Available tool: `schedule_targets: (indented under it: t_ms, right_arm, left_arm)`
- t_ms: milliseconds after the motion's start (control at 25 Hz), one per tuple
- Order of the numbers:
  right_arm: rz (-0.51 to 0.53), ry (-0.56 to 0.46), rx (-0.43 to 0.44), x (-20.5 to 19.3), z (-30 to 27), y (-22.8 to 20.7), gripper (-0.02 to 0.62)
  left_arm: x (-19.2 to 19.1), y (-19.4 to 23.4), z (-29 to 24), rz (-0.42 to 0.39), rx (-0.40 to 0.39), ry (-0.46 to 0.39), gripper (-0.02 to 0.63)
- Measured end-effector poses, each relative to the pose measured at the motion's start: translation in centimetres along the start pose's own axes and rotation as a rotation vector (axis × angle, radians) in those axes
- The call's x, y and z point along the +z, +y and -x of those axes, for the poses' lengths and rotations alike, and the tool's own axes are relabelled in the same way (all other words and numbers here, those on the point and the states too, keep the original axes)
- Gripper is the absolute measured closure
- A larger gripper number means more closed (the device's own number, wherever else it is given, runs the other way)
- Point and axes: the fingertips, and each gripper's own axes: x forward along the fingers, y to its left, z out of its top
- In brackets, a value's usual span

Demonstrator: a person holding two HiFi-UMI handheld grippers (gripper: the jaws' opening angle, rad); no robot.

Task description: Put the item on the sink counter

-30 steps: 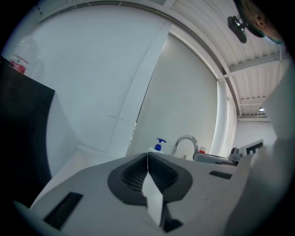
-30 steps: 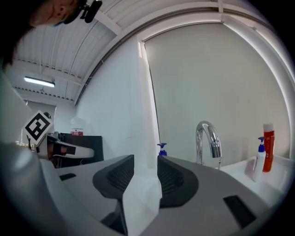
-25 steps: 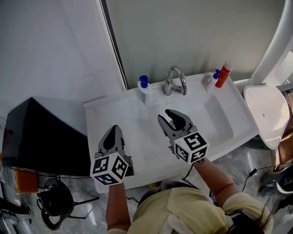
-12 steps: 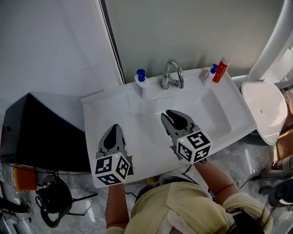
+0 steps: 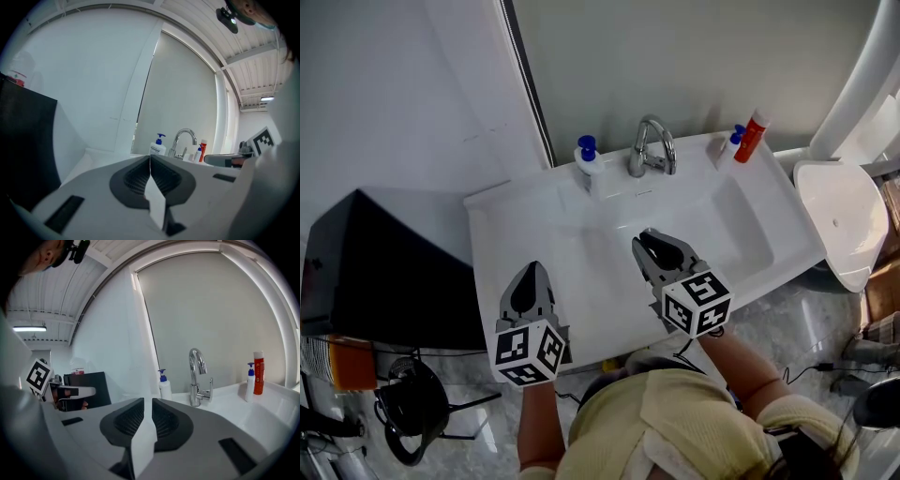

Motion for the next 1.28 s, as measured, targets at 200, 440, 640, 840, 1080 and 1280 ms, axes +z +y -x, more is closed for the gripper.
schedule_targets:
  t_ms: [200, 440, 640, 840, 1080, 1280]
  right_arm:
    - [-0.016, 0.015, 0.005, -0.7, 0.1, 0.4, 0.542]
    - [-0.023, 0.041, -0.009, -1.5, 0.1, 0.3, 0.554]
    - [-0.023, 0.053, -0.005, -2.1, 0.1, 0.4, 0.563]
    - [-0.022, 0.076, 0.003, -2.8, -0.2, 0.7, 0.571]
    - [-0.039, 0.113, 0.014, -3.6, -0.6, 0.8, 0.572]
    - [-0.049, 0.128, 0.017, -3.8, -1.0, 0.9, 0.572]
  left_arm:
    - [-0.6, 0.0, 0.1, -0.027, 0.01, 0.02, 0.568]
    - [-1.0, -0.3, 0.2, -0.037, 0.007, 0.028, 0.568]
    - [-1.6, -0.2, 0.5, -0.035, 0.01, 0.044, 0.568]
    - [-2.3, -0.2, 0.4, -0.033, 0.004, 0.062, 0.569]
    - [-2.8, -0.3, 0.3, -0.029, -0.002, 0.083, 0.569]
    - [-3.0, -0.1, 0.2, -0.027, -0.002, 0.094, 0.569]
